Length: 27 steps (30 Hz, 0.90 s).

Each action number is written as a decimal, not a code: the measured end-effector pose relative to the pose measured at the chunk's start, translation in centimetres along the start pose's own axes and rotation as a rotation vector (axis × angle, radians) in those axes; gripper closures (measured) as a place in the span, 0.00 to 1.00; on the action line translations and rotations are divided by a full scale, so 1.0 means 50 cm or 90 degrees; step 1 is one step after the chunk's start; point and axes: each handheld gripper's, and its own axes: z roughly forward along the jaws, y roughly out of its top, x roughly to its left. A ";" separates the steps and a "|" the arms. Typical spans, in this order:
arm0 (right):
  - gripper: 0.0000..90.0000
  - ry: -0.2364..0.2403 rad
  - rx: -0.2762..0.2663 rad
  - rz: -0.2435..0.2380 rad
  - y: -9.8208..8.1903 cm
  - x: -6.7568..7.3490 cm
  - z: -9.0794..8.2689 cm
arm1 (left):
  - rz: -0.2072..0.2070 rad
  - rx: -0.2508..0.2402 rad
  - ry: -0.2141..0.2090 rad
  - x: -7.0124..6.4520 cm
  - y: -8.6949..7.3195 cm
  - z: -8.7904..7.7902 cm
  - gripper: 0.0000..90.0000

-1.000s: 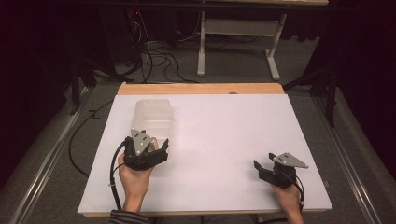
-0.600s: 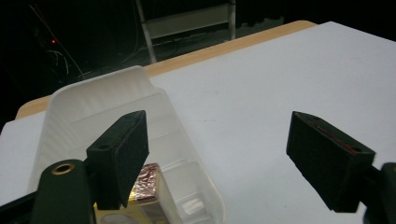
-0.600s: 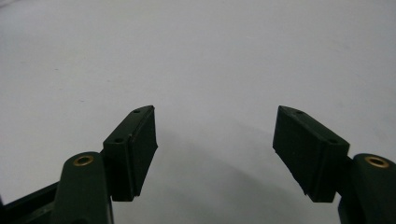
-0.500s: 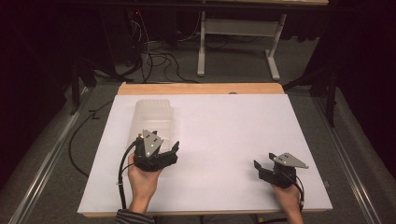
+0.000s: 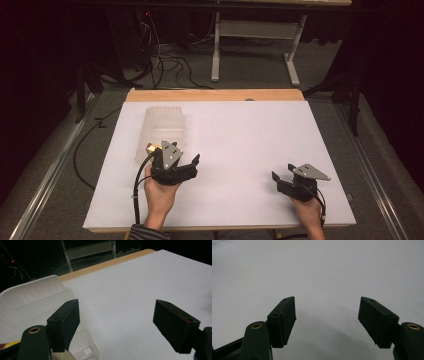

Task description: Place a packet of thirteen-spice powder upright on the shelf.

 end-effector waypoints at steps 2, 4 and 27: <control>0.34 0.001 0.000 0.000 0.000 0.000 0.000 | 0.003 0.003 -0.008 -0.007 -0.001 0.004 0.25; 0.34 0.001 0.000 0.000 0.000 0.000 0.000 | 0.005 0.004 -0.013 -0.011 -0.001 0.007 0.25; 0.34 0.001 0.001 -0.005 0.000 -0.001 -0.001 | 0.000 0.017 -0.066 -0.055 -0.015 0.039 0.25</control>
